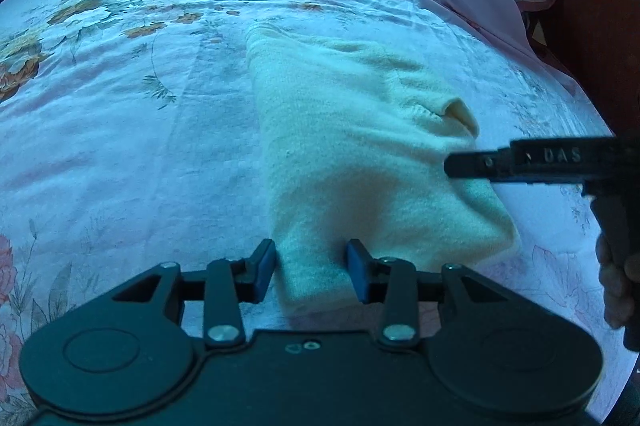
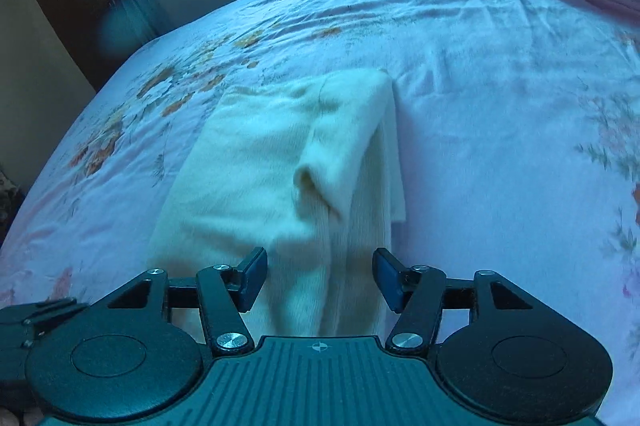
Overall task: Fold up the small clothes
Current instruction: 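Open the right tool to release the folded edge, then pinch and tuck the folded edge with the right tool, then release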
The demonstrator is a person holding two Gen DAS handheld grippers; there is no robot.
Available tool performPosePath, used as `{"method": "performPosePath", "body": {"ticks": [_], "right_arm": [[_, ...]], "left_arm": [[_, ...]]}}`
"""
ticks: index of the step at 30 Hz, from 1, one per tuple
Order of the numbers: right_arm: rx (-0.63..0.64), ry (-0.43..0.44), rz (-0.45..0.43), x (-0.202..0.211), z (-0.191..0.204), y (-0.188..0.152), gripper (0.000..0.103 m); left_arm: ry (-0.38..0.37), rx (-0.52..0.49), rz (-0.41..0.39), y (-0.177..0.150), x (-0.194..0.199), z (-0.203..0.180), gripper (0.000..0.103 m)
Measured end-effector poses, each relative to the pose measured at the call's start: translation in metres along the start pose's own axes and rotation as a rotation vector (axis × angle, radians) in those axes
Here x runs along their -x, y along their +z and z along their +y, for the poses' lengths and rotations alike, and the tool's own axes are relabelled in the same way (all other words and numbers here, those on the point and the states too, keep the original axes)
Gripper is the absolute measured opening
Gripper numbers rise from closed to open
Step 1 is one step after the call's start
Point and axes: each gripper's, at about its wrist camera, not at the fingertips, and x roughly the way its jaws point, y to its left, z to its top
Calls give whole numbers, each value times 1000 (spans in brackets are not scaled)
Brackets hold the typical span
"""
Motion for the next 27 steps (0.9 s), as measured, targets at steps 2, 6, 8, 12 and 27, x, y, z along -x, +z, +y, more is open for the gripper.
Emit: {"method": "performPosePath", "body": {"ticks": [2,6,8,12,27], "right_arm": [[-14,4,20,3,2,-14,59],[-72,30,23,5,3,-28,47],[-120,73,15,7,3,-29,19],[-135,79,13,1,1,-28,18],[-9,-41,-134,29,9,-28,5]], "left_arm": [[3,5,2,-1,1,0,38],[12,-6,7,-5,4,-2,38],[17,-9,9,-5,5,-2,39],[23,-10,10,-6,6,-3,39],[20,-72,-57,1,25,-23,39]]}}
